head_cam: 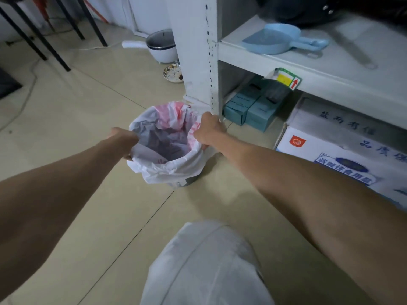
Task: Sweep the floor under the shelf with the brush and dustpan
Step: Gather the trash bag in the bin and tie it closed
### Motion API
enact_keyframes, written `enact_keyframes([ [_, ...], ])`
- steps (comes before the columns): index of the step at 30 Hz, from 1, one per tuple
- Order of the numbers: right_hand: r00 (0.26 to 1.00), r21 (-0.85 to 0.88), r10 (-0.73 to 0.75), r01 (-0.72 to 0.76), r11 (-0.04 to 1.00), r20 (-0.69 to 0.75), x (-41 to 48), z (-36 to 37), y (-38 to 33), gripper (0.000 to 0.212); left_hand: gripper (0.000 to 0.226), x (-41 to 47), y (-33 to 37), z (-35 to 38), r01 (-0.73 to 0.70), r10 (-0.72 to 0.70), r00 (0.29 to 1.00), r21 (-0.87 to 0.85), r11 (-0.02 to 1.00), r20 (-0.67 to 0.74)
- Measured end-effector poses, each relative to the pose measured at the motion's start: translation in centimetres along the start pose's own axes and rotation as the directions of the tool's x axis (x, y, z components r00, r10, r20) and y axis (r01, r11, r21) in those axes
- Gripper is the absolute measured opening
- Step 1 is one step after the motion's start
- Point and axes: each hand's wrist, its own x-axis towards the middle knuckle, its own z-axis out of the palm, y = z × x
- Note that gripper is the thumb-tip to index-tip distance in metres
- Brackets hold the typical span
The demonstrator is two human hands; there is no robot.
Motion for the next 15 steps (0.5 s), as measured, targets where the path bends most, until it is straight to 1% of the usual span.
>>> enact_keyframes([
  [4, 0.996, -0.054, 0.046, -0.05, 0.997, -0.074, -1.8, -1.9, 3.6, 0.022, 0.03, -3.0, 0.6, 2.6, -0.11, 0.1, 0.989, 0.092, 0.99, 0.106],
  [5, 0.995, -0.078, 0.055, -0.062, 0.995, -0.085, -2.4, -2.5, 4.6, 0.023, 0.028, -3.8, 0.6, 3.2, -0.127, 0.112, 0.984, 0.107, 0.986, 0.138],
  [7, 0.992, -0.101, 0.077, -0.087, 0.991, -0.095, -3.7, -3.6, 6.5, 0.027, 0.023, -5.4, 0.5, 4.6, -0.164, 0.143, 0.977, 0.126, 0.978, 0.158],
  [8, 0.991, -0.096, 0.094, -0.103, 0.99, -0.094, -4.3, -4.1, 7.3, 0.029, 0.02, -6.2, 0.5, 5.3, -0.174, 0.153, 0.976, 0.13, 0.976, 0.156],
  [11, 0.985, -0.074, 0.147, -0.154, 0.985, -0.094, -6.2, -6.0, 9.6, 0.032, 0.013, -8.3, 0.8, 7.4, -0.219, 0.186, 0.959, 0.139, 0.966, 0.215],
  [15, 0.973, -0.033, 0.193, -0.199, 0.979, -0.124, -8.9, -7.8, 12.3, 0.032, 0.018, -11.2, 0.3, 9.4, -0.286, 0.232, 0.937, 0.188, 0.94, 0.263],
])
